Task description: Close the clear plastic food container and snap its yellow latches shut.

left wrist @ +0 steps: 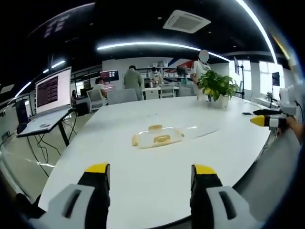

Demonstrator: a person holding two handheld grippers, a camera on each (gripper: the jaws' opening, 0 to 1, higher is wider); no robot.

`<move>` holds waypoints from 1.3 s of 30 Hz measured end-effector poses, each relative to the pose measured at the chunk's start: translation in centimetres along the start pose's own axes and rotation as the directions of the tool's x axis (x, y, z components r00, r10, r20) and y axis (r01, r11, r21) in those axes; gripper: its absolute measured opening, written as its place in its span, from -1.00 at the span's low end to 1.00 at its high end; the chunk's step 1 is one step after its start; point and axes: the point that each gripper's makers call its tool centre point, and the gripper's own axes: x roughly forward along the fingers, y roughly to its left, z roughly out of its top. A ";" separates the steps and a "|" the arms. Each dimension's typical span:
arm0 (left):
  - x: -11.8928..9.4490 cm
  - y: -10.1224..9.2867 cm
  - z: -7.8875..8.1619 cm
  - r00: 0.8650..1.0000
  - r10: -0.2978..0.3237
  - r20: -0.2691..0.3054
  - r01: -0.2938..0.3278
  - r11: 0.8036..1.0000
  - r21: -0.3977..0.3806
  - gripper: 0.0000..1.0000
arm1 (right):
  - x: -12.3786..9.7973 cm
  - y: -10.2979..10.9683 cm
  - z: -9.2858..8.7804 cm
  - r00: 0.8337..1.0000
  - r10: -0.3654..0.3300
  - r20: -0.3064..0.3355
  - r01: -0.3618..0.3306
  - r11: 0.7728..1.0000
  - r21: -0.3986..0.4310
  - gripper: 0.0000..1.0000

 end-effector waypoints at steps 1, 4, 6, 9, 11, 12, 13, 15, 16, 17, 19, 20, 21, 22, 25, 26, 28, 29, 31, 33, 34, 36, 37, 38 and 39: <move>0.0 0.0 0.0 1.000 -0.001 -0.001 0.001 1.000 0.003 0.29 | 0.0 0.0 0.0 1.000 -0.001 0.000 0.001 1.000 0.000 0.12; 0.1 0.0 -0.2 1.000 -0.002 -0.015 0.002 1.000 0.014 0.27 | 0.0 0.0 0.0 1.000 -0.001 0.000 0.001 1.000 0.001 0.12; 0.1 0.0 -0.2 1.000 -0.001 -0.015 0.002 1.000 0.017 0.25 | 0.0 0.0 0.0 1.000 -0.002 0.001 0.002 1.000 0.001 0.12; 0.1 0.0 -0.2 1.000 -0.005 -0.014 0.005 1.000 0.016 0.25 | 0.0 -0.1 0.0 1.000 -0.003 0.000 0.003 1.000 0.001 0.11; 0.1 0.0 -0.2 1.000 -0.006 -0.013 0.006 1.000 0.017 0.25 | 0.0 0.0 0.0 1.000 -0.002 -0.001 0.002 1.000 0.001 0.11; 0.1 0.0 -0.2 1.000 -0.006 -0.013 0.006 1.000 0.017 0.25 | 0.0 0.0 0.0 1.000 -0.002 -0.002 0.002 1.000 0.000 0.11; 0.1 0.0 -0.2 1.000 -0.006 -0.012 0.006 1.000 0.016 0.25 | 0.0 0.0 0.0 1.000 -0.001 -0.003 0.001 1.000 0.000 0.11; 0.2 0.1 -0.1 1.000 -0.005 -0.009 0.005 1.000 0.012 0.30 | 0.0 0.0 -0.1 1.000 -0.001 -0.004 0.001 1.000 0.000 0.11; 0.2 0.0 -0.3 1.000 -0.011 -0.019 0.011 1.000 0.011 0.34 | 0.0 0.0 0.0 1.000 -0.002 -0.004 0.002 1.000 0.000 0.11; 0.2 0.0 -0.4 1.000 -0.011 -0.025 0.012 1.000 0.015 0.35 | 0.0 0.0 0.0 1.000 -0.002 -0.004 0.002 1.000 0.001 0.11; 0.2 0.0 -0.3 1.000 -0.014 -0.016 0.015 1.000 0.011 0.35 | 0.0 0.1 -0.1 1.000 -0.002 -0.005 0.002 1.000 0.000 0.11; 0.2 0.0 -0.3 1.000 -0.015 -0.017 0.015 1.000 0.010 0.35 | 0.0 0.1 -0.1 1.000 -0.002 -0.005 0.002 1.000 0.001 0.11; 0.2 0.0 -0.4 1.000 -0.016 -0.021 0.016 1.000 0.013 0.35 | 0.0 0.1 -0.1 1.000 -0.002 -0.006 0.002 1.000 0.000 0.11; 0.2 -0.1 -0.4 1.000 -0.017 -0.021 0.017 1.000 0.013 0.37 | 0.0 0.1 -0.1 1.000 -0.002 -0.006 0.002 1.000 0.000 0.11; 0.2 -0.1 -0.2 1.000 -0.021 -0.004 0.021 1.000 0.001 0.65 | 0.0 0.1 -0.1 1.000 -0.002 -0.007 0.002 1.000 0.000 0.11; 0.2 -0.1 -0.2 1.000 -0.018 -0.007 0.018 1.000 0.000 0.72 | 0.0 0.1 -0.1 1.000 -0.001 -0.007 0.001 1.000 -0.001 0.11; 0.3 -0.2 -0.4 0.999 -0.026 -0.020 0.026 1.000 0.006 0.75 | 0.0 0.2 -0.1 1.000 0.003 -0.008 -0.003 1.000 -0.001 0.11; 0.3 -0.2 -0.4 0.999 -0.028 -0.021 0.028 1.000 0.005 0.76 | 0.0 0.2 -0.1 1.000 0.004 -0.009 -0.004 1.000 -0.001 0.11; 0.3 -0.3 -0.2 0.999 -0.033 -0.007 0.033 0.999 -0.007 0.86 | 0.0 0.2 -0.1 1.000 0.006 -0.010 -0.006 1.000 -0.002 0.11; 0.3 -0.1 -0.5 0.999 -0.021 -0.024 0.021 1.000 0.005 0.99 | 0.0 0.2 -0.1 1.000 0.006 -0.008 -0.006 1.000 -0.001 0.11; 0.3 -0.1 -0.6 0.999 -0.019 -0.031 0.019 1.000 0.019 0.98 | 0.0 0.2 -0.1 1.000 0.006 -0.008 -0.006 1.000 -0.001 0.11; 0.3 -0.3 -0.5 0.999 -0.028 -0.027 0.028 1.000 0.011 0.98 | 0.0 0.2 -0.1 1.000 0.008 -0.008 -0.008 1.000 -0.001 0.11; 0.2 -0.3 -0.4 0.999 -0.028 -0.020 0.028 1.000 0.004 0.98 | 0.0 0.3 -0.1 1.000 0.009 -0.009 -0.009 1.000 -0.002 0.11; 0.2 -0.3 -0.4 0.999 -0.028 -0.018 0.028 1.000 0.002 0.98 | 0.0 0.3 -0.1 1.000 0.010 -0.009 -0.010 1.000 -0.003 0.11; 0.2 -0.3 -0.5 0.999 -0.027 -0.022 0.028 1.000 0.005 0.98 | 0.0 0.3 -0.1 1.000 0.011 -0.009 -0.011 1.000 -0.002 0.11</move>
